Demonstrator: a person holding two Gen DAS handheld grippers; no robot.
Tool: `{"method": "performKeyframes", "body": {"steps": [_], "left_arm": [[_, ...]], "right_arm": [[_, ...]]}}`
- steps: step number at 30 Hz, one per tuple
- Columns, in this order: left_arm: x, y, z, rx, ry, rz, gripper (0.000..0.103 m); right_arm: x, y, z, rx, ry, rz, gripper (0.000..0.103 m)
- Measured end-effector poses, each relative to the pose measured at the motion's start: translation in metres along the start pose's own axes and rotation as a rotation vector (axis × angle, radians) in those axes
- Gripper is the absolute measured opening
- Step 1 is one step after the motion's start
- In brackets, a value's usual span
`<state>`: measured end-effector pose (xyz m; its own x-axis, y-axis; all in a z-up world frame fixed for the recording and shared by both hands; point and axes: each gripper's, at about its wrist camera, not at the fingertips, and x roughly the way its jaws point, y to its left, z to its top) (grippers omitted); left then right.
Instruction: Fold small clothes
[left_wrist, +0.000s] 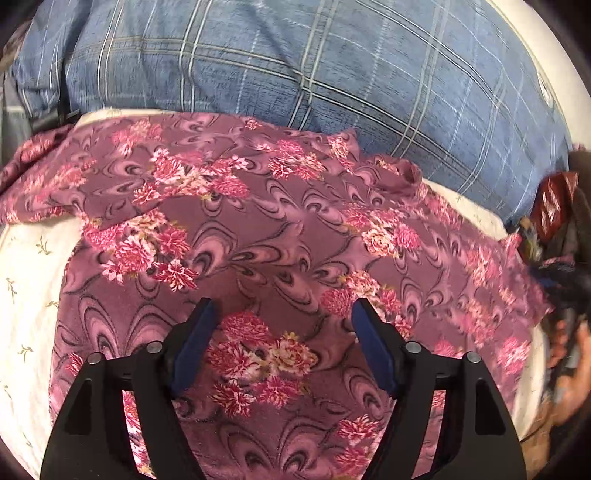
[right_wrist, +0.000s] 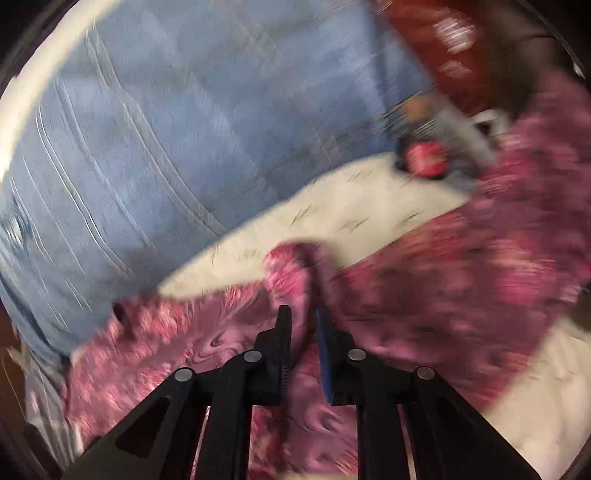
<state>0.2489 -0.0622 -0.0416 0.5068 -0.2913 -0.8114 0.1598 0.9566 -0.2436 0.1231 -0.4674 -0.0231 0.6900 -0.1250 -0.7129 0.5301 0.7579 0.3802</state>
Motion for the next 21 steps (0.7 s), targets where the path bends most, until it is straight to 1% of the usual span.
{"method": "performKeyframes", "body": {"steps": [1, 2, 3, 4, 5, 8, 9, 11, 13, 15, 17, 18, 21], "left_arm": [[0.001, -0.004, -0.002, 0.025, -0.004, 0.017, 0.079], [0.001, -0.008, -0.003, 0.044, -0.005, 0.027, 0.082], [0.002, -0.011, -0.004, 0.059, -0.004, 0.035, 0.086], [0.003, -0.014, -0.005, 0.069, -0.005, 0.044, 0.086], [0.003, -0.015, -0.005, 0.077, -0.010, 0.056, 0.087], [0.005, -0.019, -0.006, 0.090, -0.016, 0.062, 0.092], [0.005, -0.020, -0.006, 0.092, -0.018, 0.061, 0.094], [0.006, -0.022, -0.007, 0.103, -0.021, 0.063, 0.096], [0.007, -0.024, -0.008, 0.119, -0.025, 0.067, 0.098], [0.008, -0.026, -0.009, 0.130, -0.026, 0.067, 0.102], [0.011, -0.028, -0.009, 0.132, -0.024, 0.066, 0.103], [0.011, -0.028, -0.009, 0.132, -0.025, 0.070, 0.103], [0.013, -0.029, -0.008, 0.137, -0.025, 0.075, 0.103]], "right_arm": [[-0.013, -0.013, 0.003, 0.030, -0.046, -0.021, 0.022], [-0.027, -0.022, 0.004, 0.057, -0.085, -0.044, 0.028], [-0.039, -0.036, 0.006, 0.083, -0.122, -0.076, 0.030], [-0.053, -0.055, 0.007, 0.110, -0.154, -0.107, 0.031], [-0.062, -0.069, 0.005, 0.135, -0.168, -0.129, 0.031], [-0.080, -0.099, -0.005, 0.198, -0.191, -0.148, 0.032], [-0.084, -0.110, -0.010, 0.220, -0.197, -0.170, 0.033], [-0.085, -0.124, -0.010, 0.268, -0.209, -0.199, 0.033], [-0.082, -0.142, -0.006, 0.328, -0.212, -0.157, 0.033], [-0.081, -0.146, -0.002, 0.342, -0.235, -0.132, 0.033], [-0.077, -0.141, 0.005, 0.303, -0.254, -0.126, 0.034], [-0.074, -0.137, 0.008, 0.283, -0.254, -0.137, 0.035], [-0.061, -0.129, 0.015, 0.256, -0.260, -0.223, 0.035]]}}
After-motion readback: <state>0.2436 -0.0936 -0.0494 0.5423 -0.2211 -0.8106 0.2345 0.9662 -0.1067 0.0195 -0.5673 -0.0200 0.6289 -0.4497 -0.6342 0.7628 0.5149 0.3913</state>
